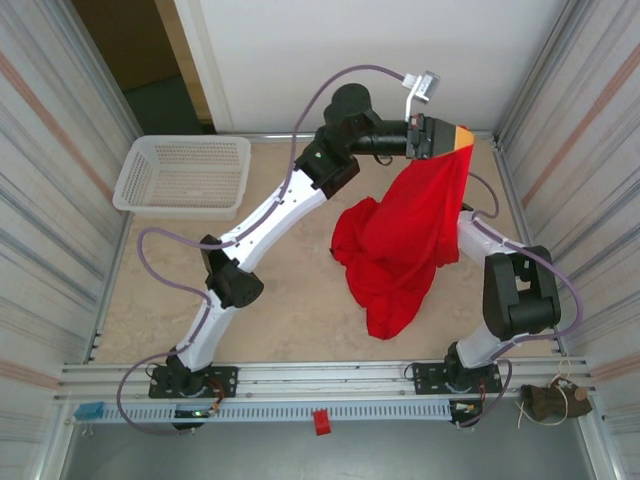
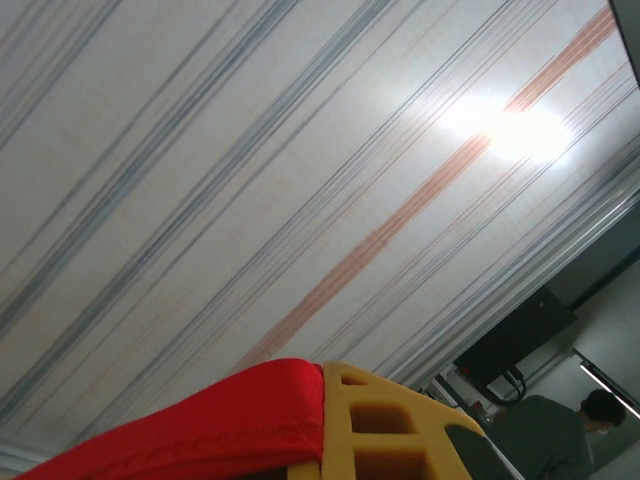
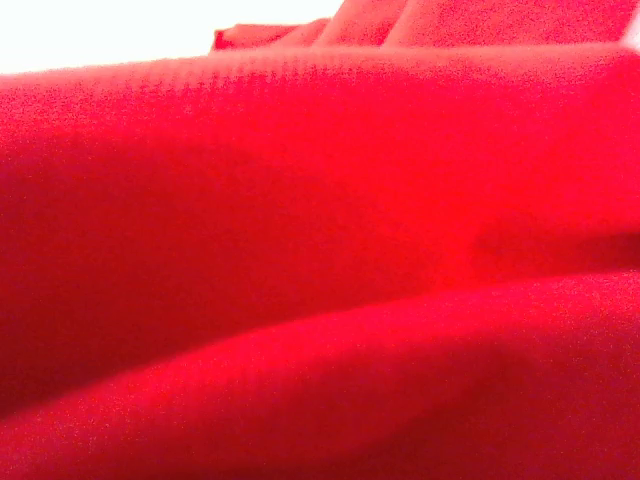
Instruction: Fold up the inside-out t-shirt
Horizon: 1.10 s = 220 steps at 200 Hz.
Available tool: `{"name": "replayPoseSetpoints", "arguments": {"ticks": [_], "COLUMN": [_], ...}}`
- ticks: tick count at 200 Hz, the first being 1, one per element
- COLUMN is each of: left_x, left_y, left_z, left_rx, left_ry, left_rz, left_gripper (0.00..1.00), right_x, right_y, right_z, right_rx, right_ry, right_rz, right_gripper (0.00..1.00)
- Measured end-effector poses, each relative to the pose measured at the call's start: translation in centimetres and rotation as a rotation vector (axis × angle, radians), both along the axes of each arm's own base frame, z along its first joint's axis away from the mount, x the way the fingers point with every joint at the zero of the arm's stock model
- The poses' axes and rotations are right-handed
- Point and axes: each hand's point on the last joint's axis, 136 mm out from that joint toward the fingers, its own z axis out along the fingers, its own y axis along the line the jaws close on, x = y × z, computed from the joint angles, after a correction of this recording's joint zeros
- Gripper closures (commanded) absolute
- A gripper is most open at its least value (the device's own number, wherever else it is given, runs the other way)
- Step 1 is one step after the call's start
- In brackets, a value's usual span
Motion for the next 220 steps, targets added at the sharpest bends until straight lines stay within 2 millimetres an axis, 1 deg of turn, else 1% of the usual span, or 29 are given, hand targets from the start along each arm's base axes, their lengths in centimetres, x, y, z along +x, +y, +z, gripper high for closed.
{"name": "replayPoseSetpoints", "arguments": {"ticks": [19, 30, 33, 37, 39, 41, 45, 65, 86, 109, 172, 182, 191, 220], "left_x": [0.6, 0.7, 0.7, 0.7, 0.6, 0.6, 0.6, 0.5, 0.5, 0.5, -1.9, -2.1, -2.3, -3.0], "left_y": [1.1, 1.3, 1.4, 1.4, 1.3, 1.3, 1.3, 1.2, 0.8, 0.2, -0.9, -1.0, -1.0, -0.9], "left_z": [1.3, 1.7, 1.7, 1.7, 1.7, 1.7, 1.7, 1.5, 0.7, -0.4, -0.4, -0.4, -0.4, 0.1], "left_rx": [-0.029, -0.036, -0.036, -0.036, -0.036, -0.036, -0.035, -0.027, -0.01, 0.013, 0.014, 0.016, 0.016, 0.015], "left_ry": [-0.022, -0.027, -0.028, -0.028, -0.028, -0.028, -0.027, -0.021, -0.006, 0.015, 0.024, 0.026, 0.026, 0.024], "left_rz": [0.023, 0.027, 0.027, 0.026, 0.026, 0.026, 0.025, 0.019, 0.01, -0.001, -0.053, -0.06, -0.063, -0.074], "left_gripper": [1.0, 1.0, 1.0, 1.0, 1.0, 1.0, 1.0, 1.0, 1.0, 1.0, 1.0, 1.0, 1.0, 1.0], "right_x": [-1.0, -1.5, -1.6, -1.8, -1.8, -1.9, -2.2, -3.0, -3.4, -3.1, -2.1, -2.0, -1.9, -1.9], "right_y": [1.6, 2.6, 2.8, 3.1, 3.2, 3.3, 3.5, 3.8, 3.4, 3.2, 3.5, 3.4, 3.4, 3.3], "right_z": [-0.4, -0.8, -0.9, -1.3, -1.4, -1.6, -2.0, -4.2, -5.7, -5.7, -6.3, -6.5, -6.6, -6.9], "right_rx": [-0.001, -0.007, -0.01, -0.017, -0.02, -0.024, -0.034, -0.097, -0.146, -0.187, -0.317, -0.325, -0.329, -0.315], "right_ry": [0.016, 0.026, 0.027, 0.037, 0.037, 0.041, 0.055, 0.103, 0.14, 0.132, 0.171, 0.18, 0.185, 0.202], "right_rz": [0.05, 0.079, 0.086, 0.094, 0.099, 0.103, 0.109, 0.128, 0.121, 0.11, 0.044, 0.028, 0.014, -0.028], "right_gripper": [0.2, 0.18, 0.14, 0.12, 0.05, 0.02, 0.0, 0.01, 0.01, 0.01, 0.0, 0.05, 0.13, 0.5]}}
